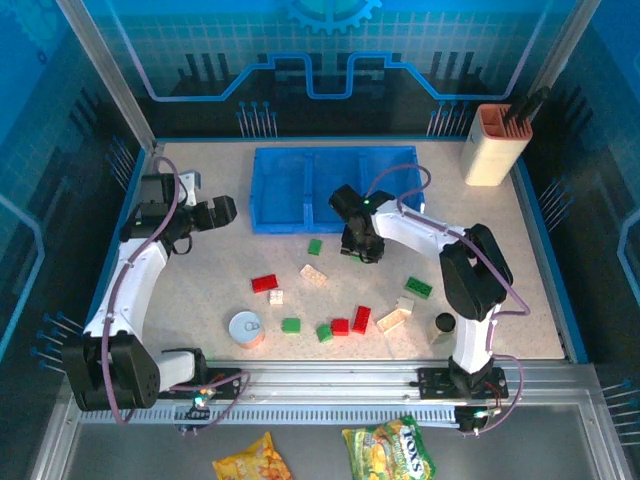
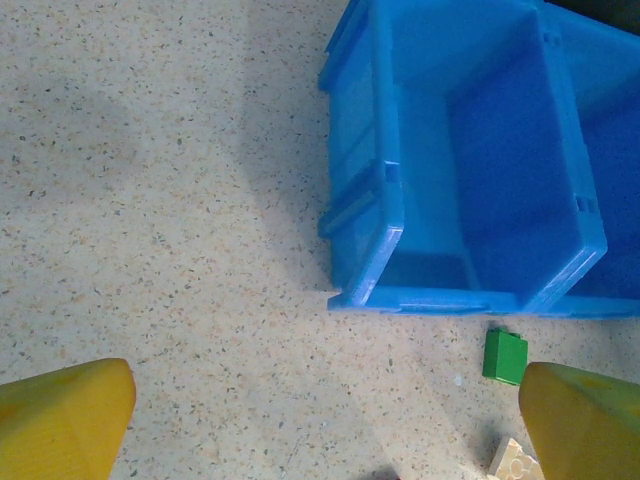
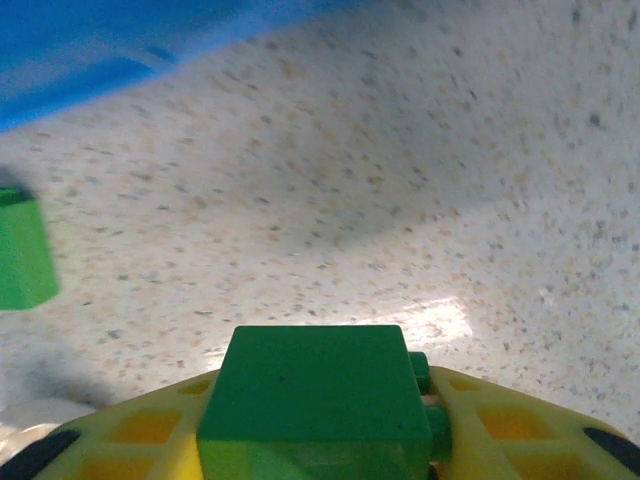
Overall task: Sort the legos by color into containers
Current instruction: Pick up the lego from the center of the table, then place the lego in the container.
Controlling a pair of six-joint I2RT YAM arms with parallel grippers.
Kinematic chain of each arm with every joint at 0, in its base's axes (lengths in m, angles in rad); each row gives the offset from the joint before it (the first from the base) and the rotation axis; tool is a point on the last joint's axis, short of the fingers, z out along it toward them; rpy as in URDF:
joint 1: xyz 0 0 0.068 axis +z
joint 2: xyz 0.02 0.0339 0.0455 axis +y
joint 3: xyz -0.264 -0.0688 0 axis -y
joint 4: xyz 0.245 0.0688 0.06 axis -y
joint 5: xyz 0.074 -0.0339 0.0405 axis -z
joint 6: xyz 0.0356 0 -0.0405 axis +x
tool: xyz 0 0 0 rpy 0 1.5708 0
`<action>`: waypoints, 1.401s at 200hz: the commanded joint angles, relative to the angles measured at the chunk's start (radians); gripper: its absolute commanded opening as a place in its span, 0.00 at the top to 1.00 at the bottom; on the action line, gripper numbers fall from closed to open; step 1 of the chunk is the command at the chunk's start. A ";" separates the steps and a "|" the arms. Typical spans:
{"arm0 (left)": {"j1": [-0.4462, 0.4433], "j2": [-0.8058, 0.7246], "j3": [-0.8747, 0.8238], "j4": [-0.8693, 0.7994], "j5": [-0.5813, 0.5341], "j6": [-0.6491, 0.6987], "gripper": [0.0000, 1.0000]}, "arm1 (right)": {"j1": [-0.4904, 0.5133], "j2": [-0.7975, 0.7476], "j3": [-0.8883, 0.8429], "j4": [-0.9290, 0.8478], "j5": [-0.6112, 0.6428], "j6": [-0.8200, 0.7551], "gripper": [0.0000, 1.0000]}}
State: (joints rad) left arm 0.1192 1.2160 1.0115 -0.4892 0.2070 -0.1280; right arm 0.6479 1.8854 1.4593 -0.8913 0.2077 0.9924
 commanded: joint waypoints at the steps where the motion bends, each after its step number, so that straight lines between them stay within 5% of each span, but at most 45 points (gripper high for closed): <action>1: 0.013 -0.025 -0.005 -0.014 0.011 0.018 0.01 | 0.013 0.021 0.085 -0.038 0.028 -0.125 0.56; 191: 0.019 -0.025 -0.011 -0.011 0.003 0.018 0.01 | -0.097 0.549 0.863 -0.173 0.041 -0.409 0.52; 280: 0.019 -0.039 -0.017 -0.005 0.013 0.013 0.01 | -0.109 0.683 0.956 -0.184 0.021 -0.376 0.49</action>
State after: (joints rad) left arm 0.1284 1.2018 1.0107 -0.4889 0.2070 -0.1280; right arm 0.5537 2.5301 2.3756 -1.0431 0.2321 0.6022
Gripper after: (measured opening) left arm 0.992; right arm 0.507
